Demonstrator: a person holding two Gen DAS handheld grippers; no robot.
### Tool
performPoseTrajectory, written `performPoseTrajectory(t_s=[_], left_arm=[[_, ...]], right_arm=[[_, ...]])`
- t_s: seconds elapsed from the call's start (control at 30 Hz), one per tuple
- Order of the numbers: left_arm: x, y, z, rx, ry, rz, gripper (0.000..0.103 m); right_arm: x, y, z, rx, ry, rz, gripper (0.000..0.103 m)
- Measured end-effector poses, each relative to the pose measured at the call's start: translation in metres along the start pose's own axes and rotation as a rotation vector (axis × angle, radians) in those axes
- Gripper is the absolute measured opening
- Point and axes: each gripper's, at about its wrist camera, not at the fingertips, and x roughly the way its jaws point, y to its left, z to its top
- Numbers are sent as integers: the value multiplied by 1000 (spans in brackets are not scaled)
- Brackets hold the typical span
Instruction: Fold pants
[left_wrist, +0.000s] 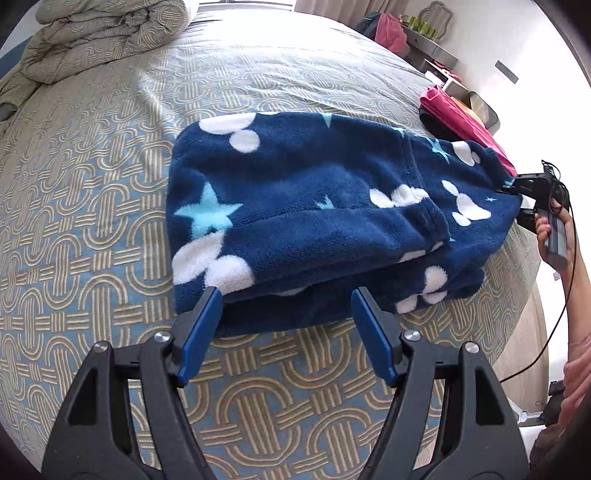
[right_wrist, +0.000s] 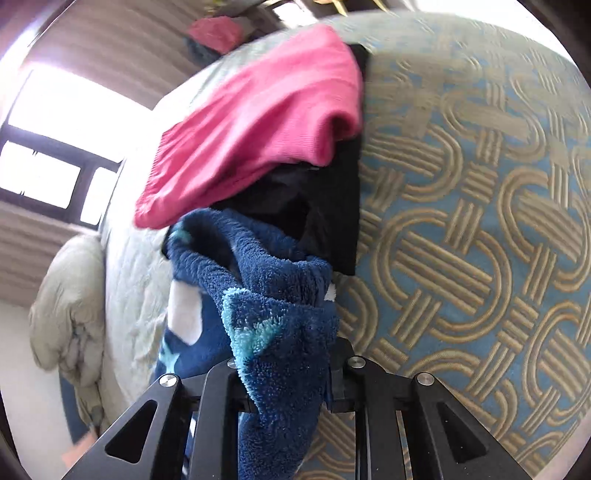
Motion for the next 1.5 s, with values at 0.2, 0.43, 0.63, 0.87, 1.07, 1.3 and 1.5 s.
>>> performPoseTrajectory(t_s=[0.2,0.43,0.63,0.87,1.07,1.3,1.5], left_arm=[[5,1,2,24,3,3,73],[18,-33,45,28,-23,-128,73],[70,-77,91,-103,96,-459,39],[149,-96,94,-187,211,-450,19],[136,-72,90,-296,241,-561,16],[20,-21,54,-118,12,-475,58],[-35,74,3,-141,-82,-157,58]], right_arm=[[3,17,-11,-156,21,-26,55],[4,22,-24,-192,11,-19,15],[-28,73,-47,-345,-115,-14,15],[-60,136,-83,-532,-146,31,15],[-75,182,-122,-700,-175,64,15],[-85,235,-189,-895,-225,122,15],[-59,281,-264,-1061,-173,189,15]])
